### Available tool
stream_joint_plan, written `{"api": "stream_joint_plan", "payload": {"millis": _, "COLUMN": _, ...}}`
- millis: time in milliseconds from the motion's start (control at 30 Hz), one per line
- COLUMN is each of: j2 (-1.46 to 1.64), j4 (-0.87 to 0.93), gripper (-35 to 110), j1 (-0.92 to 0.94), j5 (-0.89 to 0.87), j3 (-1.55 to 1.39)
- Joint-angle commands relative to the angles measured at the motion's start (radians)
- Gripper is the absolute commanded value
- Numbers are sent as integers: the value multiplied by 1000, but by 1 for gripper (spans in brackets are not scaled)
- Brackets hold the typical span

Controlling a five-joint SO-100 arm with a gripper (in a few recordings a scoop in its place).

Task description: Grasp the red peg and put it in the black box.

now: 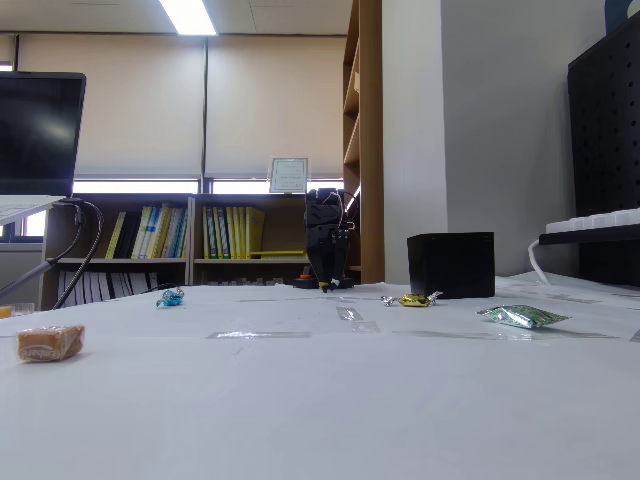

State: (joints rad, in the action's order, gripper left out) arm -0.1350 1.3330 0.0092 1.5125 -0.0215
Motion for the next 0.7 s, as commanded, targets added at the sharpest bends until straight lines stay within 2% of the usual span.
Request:
{"api": "stream_joint_plan", "payload": {"millis": 0, "j2": -92, "j4": 97, "gripper": 6, "j1": -26, "j5": -5, "j3": 81}}
{"api": "stream_joint_plan", "payload": {"millis": 667, "j2": -92, "j4": 97, "gripper": 6, "j1": -44, "j5": -9, "j3": 81}}
